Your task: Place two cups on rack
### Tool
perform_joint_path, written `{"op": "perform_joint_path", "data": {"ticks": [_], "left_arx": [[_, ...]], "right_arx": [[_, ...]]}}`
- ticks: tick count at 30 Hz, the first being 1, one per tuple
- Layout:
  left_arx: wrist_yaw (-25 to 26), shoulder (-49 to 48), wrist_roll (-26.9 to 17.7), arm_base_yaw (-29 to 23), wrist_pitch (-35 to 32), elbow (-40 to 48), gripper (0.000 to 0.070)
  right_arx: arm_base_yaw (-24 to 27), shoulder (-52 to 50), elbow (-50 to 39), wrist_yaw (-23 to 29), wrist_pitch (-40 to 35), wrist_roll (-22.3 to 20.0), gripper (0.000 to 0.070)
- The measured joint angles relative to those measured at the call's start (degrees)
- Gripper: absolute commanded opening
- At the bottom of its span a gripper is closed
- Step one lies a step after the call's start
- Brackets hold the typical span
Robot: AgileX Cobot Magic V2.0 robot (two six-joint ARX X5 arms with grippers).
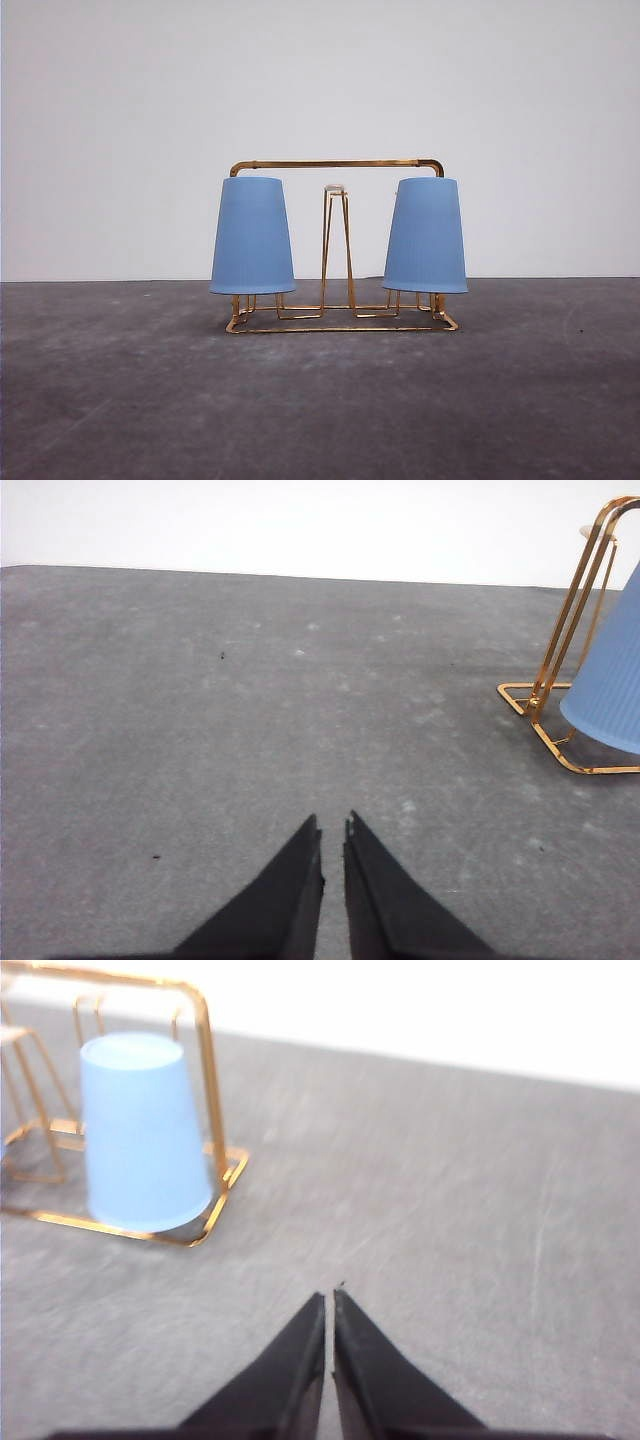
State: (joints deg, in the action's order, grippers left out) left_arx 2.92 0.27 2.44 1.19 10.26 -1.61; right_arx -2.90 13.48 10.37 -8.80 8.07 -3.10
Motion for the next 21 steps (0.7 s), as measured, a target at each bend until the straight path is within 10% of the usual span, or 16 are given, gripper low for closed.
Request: {"op": "perform_joint_path", "data": {"ticks": [21], "left_arx": [[-0.04, 0.02, 0.13, 0.0, 0.0, 0.0, 0.0023]], "right_arx": [[0.33, -13.23, -9.53, 3.54, 1.33, 0.38, 0.001]]}}
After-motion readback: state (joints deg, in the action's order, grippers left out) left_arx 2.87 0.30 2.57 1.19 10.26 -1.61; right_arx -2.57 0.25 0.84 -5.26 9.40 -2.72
